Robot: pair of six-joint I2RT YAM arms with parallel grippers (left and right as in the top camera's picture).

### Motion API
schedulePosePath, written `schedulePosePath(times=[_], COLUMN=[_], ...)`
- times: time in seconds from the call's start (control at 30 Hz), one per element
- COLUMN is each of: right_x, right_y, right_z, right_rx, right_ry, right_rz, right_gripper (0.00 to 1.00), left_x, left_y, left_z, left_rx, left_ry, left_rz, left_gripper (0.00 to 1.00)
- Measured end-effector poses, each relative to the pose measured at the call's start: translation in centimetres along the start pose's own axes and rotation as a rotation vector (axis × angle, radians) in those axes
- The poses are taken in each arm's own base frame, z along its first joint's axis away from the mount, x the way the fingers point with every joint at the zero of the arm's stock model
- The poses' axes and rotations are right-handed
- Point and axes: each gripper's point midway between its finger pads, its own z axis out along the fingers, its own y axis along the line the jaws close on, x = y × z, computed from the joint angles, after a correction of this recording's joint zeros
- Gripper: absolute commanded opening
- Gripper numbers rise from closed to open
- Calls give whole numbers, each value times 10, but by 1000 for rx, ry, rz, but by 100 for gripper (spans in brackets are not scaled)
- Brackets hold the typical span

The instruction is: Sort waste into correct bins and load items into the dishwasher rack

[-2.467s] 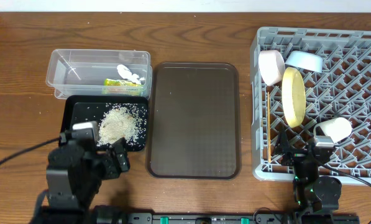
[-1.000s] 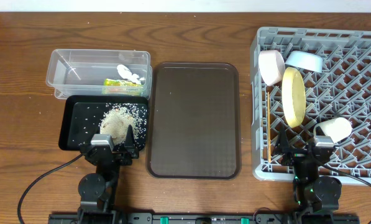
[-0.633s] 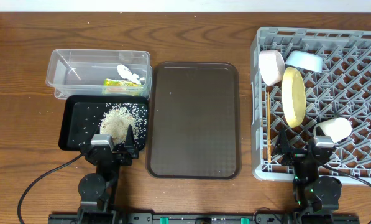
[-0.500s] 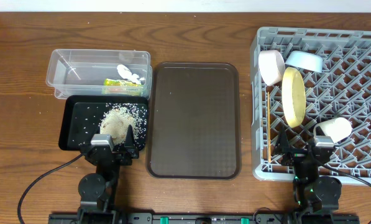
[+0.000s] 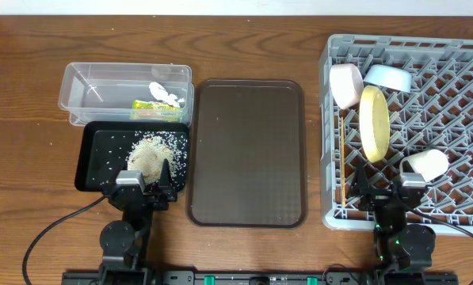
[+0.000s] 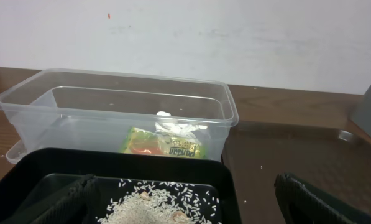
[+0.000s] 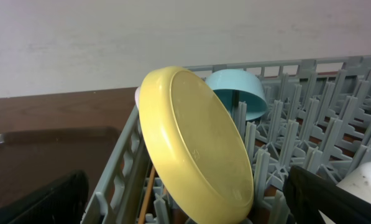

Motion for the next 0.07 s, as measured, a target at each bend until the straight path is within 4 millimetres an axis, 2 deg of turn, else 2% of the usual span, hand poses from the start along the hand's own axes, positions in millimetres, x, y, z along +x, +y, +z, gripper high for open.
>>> schedulePosePath(times=[0.07], right_x=[0], right_y=[0], right_z=[0], right_rx=[0], right_ry=[0], right_rz=[0], right_gripper=[99], left_x=[0], left_y=[0], left_z=[0], left_rx=[0], left_ry=[0], left_rz=[0], left_gripper=[92])
